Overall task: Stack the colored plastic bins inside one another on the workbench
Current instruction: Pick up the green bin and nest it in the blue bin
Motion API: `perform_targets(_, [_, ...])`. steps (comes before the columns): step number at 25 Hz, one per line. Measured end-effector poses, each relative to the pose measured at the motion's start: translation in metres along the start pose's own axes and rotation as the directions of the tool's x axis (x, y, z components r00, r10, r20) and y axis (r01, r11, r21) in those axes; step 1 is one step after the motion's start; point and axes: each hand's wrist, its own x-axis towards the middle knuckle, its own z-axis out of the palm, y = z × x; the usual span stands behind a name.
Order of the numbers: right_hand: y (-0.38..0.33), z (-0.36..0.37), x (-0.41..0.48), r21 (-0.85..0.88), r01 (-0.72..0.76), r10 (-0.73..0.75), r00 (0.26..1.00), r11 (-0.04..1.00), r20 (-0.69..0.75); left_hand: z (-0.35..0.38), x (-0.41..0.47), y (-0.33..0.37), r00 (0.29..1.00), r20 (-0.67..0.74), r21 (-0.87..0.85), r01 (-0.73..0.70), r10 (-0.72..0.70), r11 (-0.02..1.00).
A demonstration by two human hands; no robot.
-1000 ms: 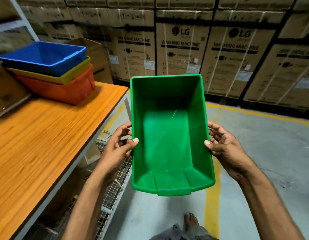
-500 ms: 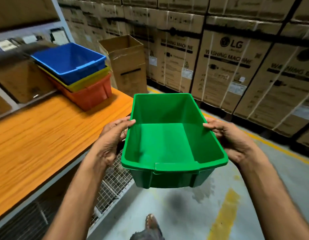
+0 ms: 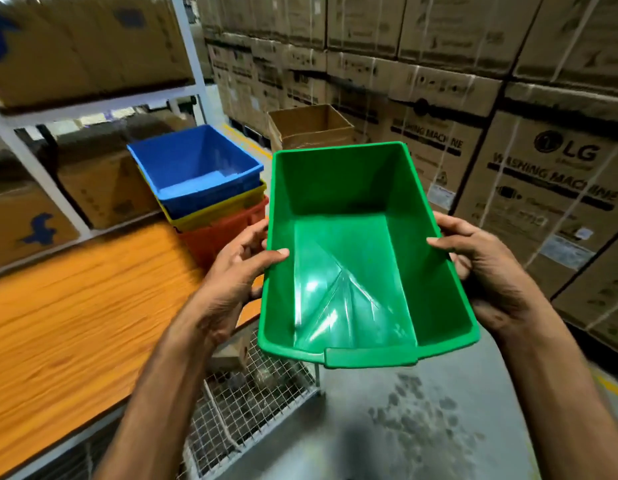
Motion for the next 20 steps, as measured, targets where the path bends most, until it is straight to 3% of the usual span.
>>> perform_targets(4, [-0.013, -0.001, 0.067, -0.104, -0.024, 0.025, 1.0, 0.994, 0.004, 0.007, 0.035, 0.013, 0.996, -0.083, -0.012, -0.026, 0.025, 1.0])
perform_targets(8, [-0.025, -0.008, 0.134, -0.379, -0.007, -0.011, 0.999, 0.925, -0.045, 0.028, 0.073, 0.02, 0.984, -0.16, 0.097, -0.066, 0.081, 0.993])
perform_targets(9, [-0.028, -0.012, 0.148, -0.472, 0.031, -0.063, 0.997, 0.881, -0.052, 0.035, 0.083, 0.022, 0.978, -0.179, 0.13, -0.083, 0.106, 0.988])
perform_targets(11, [-0.03, -0.019, 0.169, -0.709, 0.194, -0.297, 0.955, 0.678, -0.022, 0.053, 0.101, 0.028, 0.963, -0.184, 0.278, -0.142, 0.197, 0.95])
perform_targets(12, [-0.032, -0.021, 0.177, -0.78, 0.29, -0.416, 0.908, 0.554, 0.043, 0.062, 0.11, 0.031, 0.943, -0.158, 0.446, -0.196, 0.292, 0.873])
perform_targets(14, [-0.039, -0.021, 0.186, -0.777, 0.512, -0.545, 0.795, 0.366, 0.268, 0.083, 0.123, 0.035, 0.879, -0.019, 0.799, -0.273, 0.476, 0.536])
perform_targets(15, [-0.043, -0.02, 0.188, -0.749, 0.607, -0.551, 0.733, 0.266, 0.398, 0.095, 0.126, 0.037, 0.848, 0.061, 0.895, -0.28, 0.526, 0.347])
perform_targets(17, [-0.048, -0.016, 0.191, -0.68, 0.731, -0.477, 0.619, 0.057, 0.624, 0.114, 0.126, 0.039, 0.831, 0.14, 0.962, -0.242, 0.539, 0.124])
perform_targets(18, [-0.048, -0.016, 0.194, -0.637, 0.771, -0.411, 0.586, 0.018, 0.698, 0.119, 0.125, 0.04, 0.824, 0.152, 0.973, -0.223, 0.546, 0.065])
perform_targets(20, [-0.045, -0.017, 0.199, -0.577, 0.812, -0.285, 0.574, 0.083, 0.767, 0.12, 0.122, 0.042, 0.808, 0.142, 0.982, -0.186, 0.572, 0.019])
